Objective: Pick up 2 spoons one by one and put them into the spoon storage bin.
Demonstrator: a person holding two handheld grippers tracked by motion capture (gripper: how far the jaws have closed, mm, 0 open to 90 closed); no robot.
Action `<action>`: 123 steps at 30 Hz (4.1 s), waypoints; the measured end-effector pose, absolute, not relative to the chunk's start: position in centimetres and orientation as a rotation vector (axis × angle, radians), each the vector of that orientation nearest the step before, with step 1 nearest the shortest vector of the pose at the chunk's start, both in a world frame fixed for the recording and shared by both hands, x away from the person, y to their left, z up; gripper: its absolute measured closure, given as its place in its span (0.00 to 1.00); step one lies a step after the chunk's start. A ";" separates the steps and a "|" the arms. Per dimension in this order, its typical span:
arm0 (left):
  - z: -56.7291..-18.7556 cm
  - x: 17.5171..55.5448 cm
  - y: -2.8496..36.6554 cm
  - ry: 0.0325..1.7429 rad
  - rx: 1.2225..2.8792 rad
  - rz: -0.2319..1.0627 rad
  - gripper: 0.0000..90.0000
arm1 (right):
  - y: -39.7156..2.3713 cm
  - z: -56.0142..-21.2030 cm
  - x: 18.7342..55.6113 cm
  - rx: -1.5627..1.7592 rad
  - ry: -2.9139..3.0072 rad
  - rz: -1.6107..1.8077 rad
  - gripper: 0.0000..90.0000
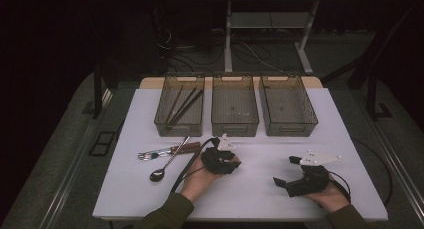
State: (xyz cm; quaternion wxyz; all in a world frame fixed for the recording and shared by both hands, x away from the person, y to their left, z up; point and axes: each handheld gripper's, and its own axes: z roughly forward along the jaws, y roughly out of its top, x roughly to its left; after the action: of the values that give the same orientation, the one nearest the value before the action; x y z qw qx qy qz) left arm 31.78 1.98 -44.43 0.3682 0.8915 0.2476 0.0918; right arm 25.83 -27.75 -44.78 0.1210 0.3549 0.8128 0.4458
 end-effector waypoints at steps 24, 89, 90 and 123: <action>-44.7 31.8 2.2 0.609 2.329 0.250 0.82 | -27.7 -44.8 25.8 1.038 2.377 1.299 0.02; -36.9 34.9 5.8 0.635 2.128 0.227 0.82 | -27.8 -44.8 25.8 1.042 2.374 1.307 0.02; -36.7 35.2 5.7 0.639 2.130 0.232 0.82 | -27.8 -44.7 25.8 1.037 2.374 1.311 0.02; -33.6 44.9 2.0 0.712 2.101 0.319 0.82 | -27.4 -44.6 25.7 1.029 2.376 1.362 0.02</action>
State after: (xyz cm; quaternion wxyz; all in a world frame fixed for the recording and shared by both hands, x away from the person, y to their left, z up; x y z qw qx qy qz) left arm 44.90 1.98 -33.61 0.4353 0.8439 0.2861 0.1283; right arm 25.66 -27.45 -44.55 0.1079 0.3496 0.8075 0.4628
